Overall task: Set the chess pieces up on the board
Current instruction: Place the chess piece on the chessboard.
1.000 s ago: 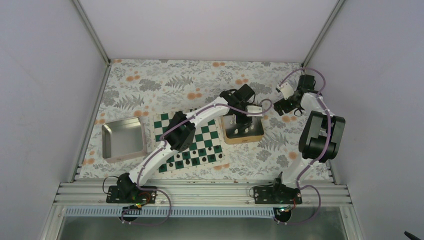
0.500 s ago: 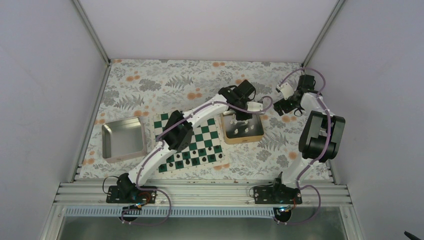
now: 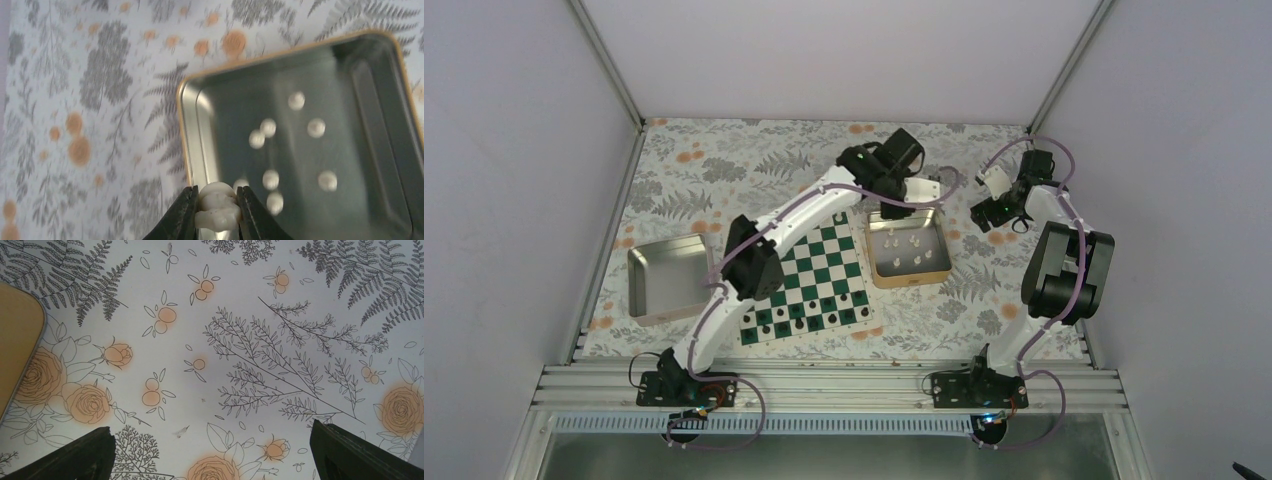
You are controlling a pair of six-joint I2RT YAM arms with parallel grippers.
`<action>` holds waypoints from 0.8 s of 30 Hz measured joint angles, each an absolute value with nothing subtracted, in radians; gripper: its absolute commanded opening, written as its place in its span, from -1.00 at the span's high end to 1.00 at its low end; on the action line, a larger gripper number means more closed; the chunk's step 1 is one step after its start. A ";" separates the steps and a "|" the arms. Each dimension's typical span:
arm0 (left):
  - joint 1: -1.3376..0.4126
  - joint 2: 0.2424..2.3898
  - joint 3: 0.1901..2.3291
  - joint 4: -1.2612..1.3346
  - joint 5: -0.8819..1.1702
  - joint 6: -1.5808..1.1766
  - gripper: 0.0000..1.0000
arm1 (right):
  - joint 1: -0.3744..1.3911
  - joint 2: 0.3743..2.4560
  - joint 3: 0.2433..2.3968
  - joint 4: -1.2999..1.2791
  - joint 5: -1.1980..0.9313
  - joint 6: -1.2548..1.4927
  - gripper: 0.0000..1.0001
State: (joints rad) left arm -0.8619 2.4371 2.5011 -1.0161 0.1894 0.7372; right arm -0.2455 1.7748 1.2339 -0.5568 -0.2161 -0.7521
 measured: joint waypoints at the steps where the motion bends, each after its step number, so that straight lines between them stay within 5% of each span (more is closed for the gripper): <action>1: -0.850 2.412 2.478 -1.031 0.183 0.741 0.65 | -0.245 1.775 1.234 -0.558 -0.217 -0.752 -1.00; 24: -0.400 1.838 1.495 -0.830 0.064 0.727 0.65 | -0.245 1.785 1.251 -0.580 -0.223 -0.753 -1.00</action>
State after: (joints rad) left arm -0.4004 1.8381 1.4948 -0.8303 0.0635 0.7273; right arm -0.2451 1.7851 1.2507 -0.5804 -0.2226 -0.7528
